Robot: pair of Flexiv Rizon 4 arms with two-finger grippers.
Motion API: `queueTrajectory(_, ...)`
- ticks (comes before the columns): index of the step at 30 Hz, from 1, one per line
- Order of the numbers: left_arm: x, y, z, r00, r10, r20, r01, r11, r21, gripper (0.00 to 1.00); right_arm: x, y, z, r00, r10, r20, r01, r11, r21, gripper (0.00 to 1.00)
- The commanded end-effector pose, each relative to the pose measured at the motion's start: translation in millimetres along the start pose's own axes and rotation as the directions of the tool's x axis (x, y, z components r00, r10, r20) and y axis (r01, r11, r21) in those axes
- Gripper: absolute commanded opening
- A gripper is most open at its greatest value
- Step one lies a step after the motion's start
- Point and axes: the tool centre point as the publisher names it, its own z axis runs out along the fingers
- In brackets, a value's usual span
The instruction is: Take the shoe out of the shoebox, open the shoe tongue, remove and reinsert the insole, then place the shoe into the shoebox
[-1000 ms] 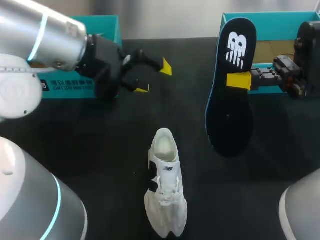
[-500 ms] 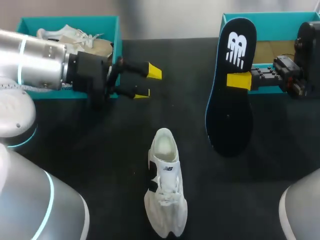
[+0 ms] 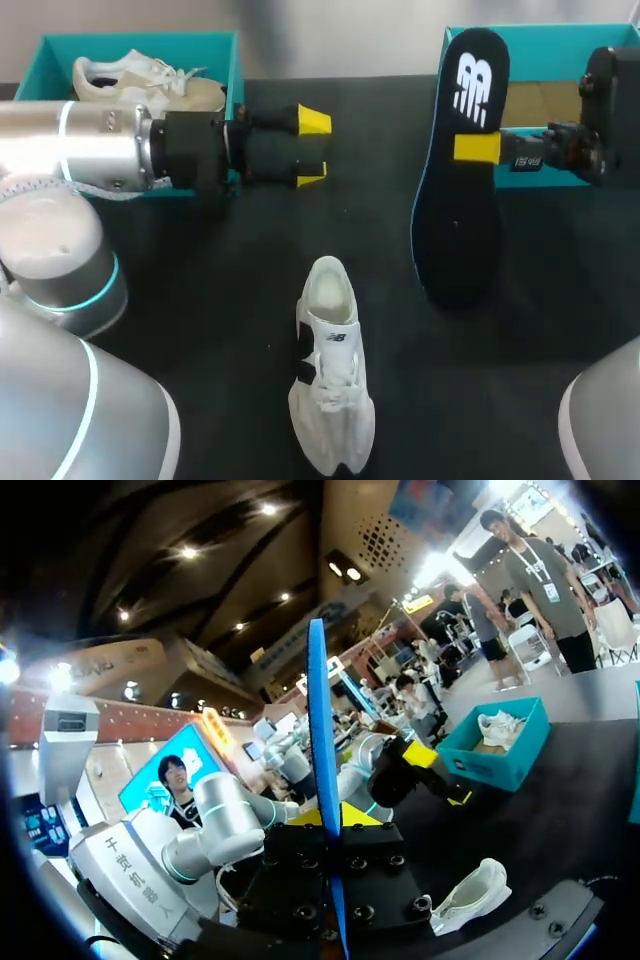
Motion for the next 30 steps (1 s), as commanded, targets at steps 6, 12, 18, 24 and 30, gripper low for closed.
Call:
queueTrajectory(6, -10.2, -0.2, 0.9, 0.999, -0.029, 0.047, 0.032, 0.997, -0.072, 1.00, -70.1, 46.6, 15.9, 0.984, 0.146, -0.098, -0.138, 0.987, 0.079, 0.00)
queueTrajectory(12, -10.2, -0.2, 0.9, 0.999, -0.029, 0.047, 0.032, 0.997, -0.072, 1.00, -70.1, 46.6, 15.9, 0.984, 0.146, -0.098, -0.138, 0.987, 0.079, 0.00)
queueTrajectory(18, -10.2, -0.2, 0.9, 0.999, -0.029, 0.047, 0.032, 0.997, -0.072, 1.00, -70.1, 46.6, 15.9, 0.984, 0.146, -0.098, -0.138, 0.987, 0.079, 0.00)
queueTrajectory(24, -10.2, -0.2, 0.9, 0.999, -0.029, 0.047, 0.032, 0.997, -0.072, 1.00, -107.0, 55.2, 29.1, 0.947, 0.314, -0.063, -0.304, 0.943, 0.134, 0.00)
queueTrajectory(30, -10.2, -0.2, 0.9, 0.999, -0.029, 0.047, 0.032, 0.997, -0.072, 1.00, -141.2, 61.9, 38.8, 0.874, 0.484, 0.037, -0.483, 0.860, 0.166, 0.00)
